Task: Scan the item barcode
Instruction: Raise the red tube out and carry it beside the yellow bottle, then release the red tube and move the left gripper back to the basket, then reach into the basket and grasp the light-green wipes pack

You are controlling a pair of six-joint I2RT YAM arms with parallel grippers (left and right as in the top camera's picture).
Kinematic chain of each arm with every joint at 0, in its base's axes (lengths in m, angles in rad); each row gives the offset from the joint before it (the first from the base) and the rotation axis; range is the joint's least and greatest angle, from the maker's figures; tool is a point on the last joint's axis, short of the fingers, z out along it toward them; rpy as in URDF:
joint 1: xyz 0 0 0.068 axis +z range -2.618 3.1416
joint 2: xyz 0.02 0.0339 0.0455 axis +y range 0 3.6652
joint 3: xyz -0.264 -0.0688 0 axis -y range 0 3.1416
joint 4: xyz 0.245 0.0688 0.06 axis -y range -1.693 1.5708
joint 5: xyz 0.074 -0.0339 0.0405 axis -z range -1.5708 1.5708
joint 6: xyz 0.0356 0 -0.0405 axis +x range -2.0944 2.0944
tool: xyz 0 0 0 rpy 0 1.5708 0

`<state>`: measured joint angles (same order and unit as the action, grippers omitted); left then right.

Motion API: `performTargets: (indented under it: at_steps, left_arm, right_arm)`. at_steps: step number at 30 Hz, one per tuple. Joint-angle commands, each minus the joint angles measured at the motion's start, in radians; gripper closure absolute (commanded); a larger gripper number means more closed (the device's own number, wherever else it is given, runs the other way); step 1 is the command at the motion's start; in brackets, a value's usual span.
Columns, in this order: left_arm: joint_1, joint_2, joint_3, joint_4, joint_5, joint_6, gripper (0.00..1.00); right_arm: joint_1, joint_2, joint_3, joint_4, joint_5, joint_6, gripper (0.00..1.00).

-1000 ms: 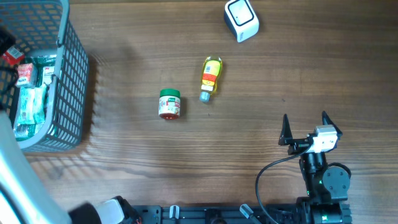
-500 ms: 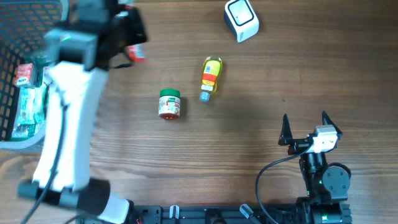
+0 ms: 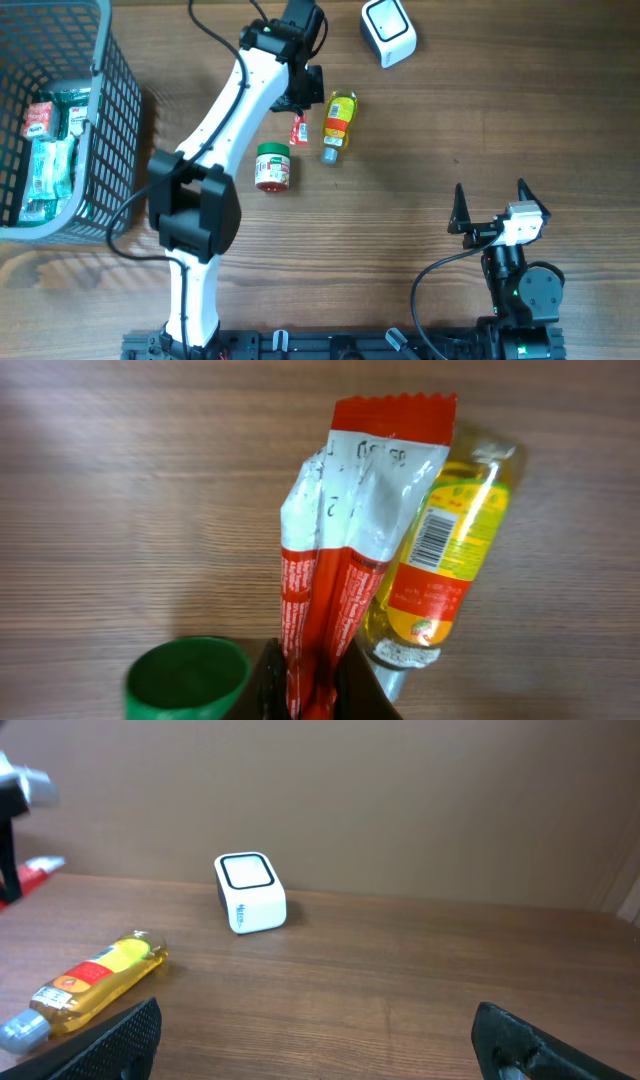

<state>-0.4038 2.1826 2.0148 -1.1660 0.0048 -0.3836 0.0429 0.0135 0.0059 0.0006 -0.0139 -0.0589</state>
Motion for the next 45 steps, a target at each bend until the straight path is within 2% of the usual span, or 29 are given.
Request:
performTargets:
  at_steps: [1, 3, 4, 5, 6, 7, 11, 14, 17, 18, 20, 24, 27, 28, 30, 31, 32, 39, 42, 44, 45]
  left_arm:
    - [-0.004, 0.027, -0.003, 0.006, 0.051, -0.022, 0.96]
    - [-0.004, 0.026, -0.003, 0.004, 0.051, -0.022, 0.96]
    - [-0.004, 0.026, -0.003, -0.002, 0.051, -0.022, 0.89]
    - [-0.004, 0.026, -0.003, -0.010, 0.051, -0.021, 0.75]
    - [-0.004, 0.022, -0.002, -0.021, 0.051, -0.021, 0.64]
    - [-0.003, 0.016, -0.001, -0.031, 0.051, -0.021, 0.59]
    - [-0.004, -0.088, 0.002, -0.055, 0.033, -0.013, 0.51]
    - [-0.004, -0.241, 0.003, -0.054, -0.050, -0.013, 0.48]
    - [-0.004, -0.452, 0.017, -0.045, -0.238, -0.013, 0.44]
    - [-0.003, -0.544, 0.019, -0.032, -0.348, -0.013, 0.41]
    - [0.016, -0.678, 0.019, -0.007, -0.461, 0.026, 0.40]
    - [0.159, -0.885, 0.019, 0.010, -0.578, 0.044, 0.39]
    - [0.359, -0.975, 0.019, -0.004, -0.584, 0.093, 0.36]
    - [0.419, -0.985, 0.019, -0.012, -0.587, 0.097, 0.34]
    - [0.542, -0.993, 0.018, -0.029, -0.586, 0.114, 0.22]
    - [0.615, -0.990, 0.018, -0.033, -0.563, 0.106, 0.08]
    - [0.665, -0.977, 0.018, -0.031, -0.531, 0.101, 0.00]
    - [0.782, -0.772, 0.018, -0.107, -0.457, 0.008, 0.00]
    - [0.797, -0.642, 0.018, -0.122, -0.354, 0.016, 0.00]
    - [0.806, -0.547, 0.018, -0.114, -0.270, 0.064, 0.00]
    - [0.806, -0.514, 0.018, -0.114, -0.270, 0.066, 0.00]
  right_arm:
    - [-0.003, -0.003, -0.001, 0.006, 0.020, -0.018, 0.00]
    - [-0.003, -0.003, -0.001, 0.006, 0.020, -0.018, 0.00]
    - [-0.003, -0.003, -0.001, 0.006, 0.020, -0.017, 0.00]
    - [-0.003, -0.003, -0.001, 0.006, 0.020, -0.018, 0.00]
    - [-0.003, -0.003, -0.001, 0.006, 0.020, -0.018, 0.00]
    - [-0.003, -0.003, -0.001, 0.006, 0.020, -0.018, 0.00]
    - [-0.003, -0.003, -0.001, 0.006, 0.020, -0.017, 0.00]
    - [-0.003, -0.003, -0.001, 0.006, 0.020, -0.018, 0.00]
    - [-0.003, -0.003, -0.001, 0.006, 0.020, -0.018, 0.00]
    - [-0.003, -0.003, -0.001, 0.006, 0.020, -0.018, 0.00]
    - [-0.003, -0.003, -0.001, 0.006, 0.020, -0.017, 0.00]
    - [-0.003, -0.003, -0.001, 0.006, 0.020, -0.018, 0.00]
    - [-0.003, -0.003, -0.001, 0.006, 0.020, -0.018, 0.00]
    - [-0.003, -0.003, -0.001, 0.006, 0.020, -0.018, 0.00]
    - [-0.003, -0.003, -0.001, 0.006, 0.020, -0.018, 0.00]
    - [-0.003, -0.003, -0.001, 0.006, 0.020, -0.018, 0.00]
    - [-0.003, -0.003, -0.001, 0.006, 0.020, -0.017, 0.01]
    - [-0.003, -0.003, -0.001, 0.006, 0.020, -0.018, 0.00]
    - [-0.003, -0.003, -0.001, 0.006, 0.020, -0.018, 0.00]
    - [-0.003, -0.003, -0.001, 0.006, 0.020, -0.017, 0.00]
    - [-0.003, -0.003, -0.001, 0.006, 0.020, -0.018, 0.00]
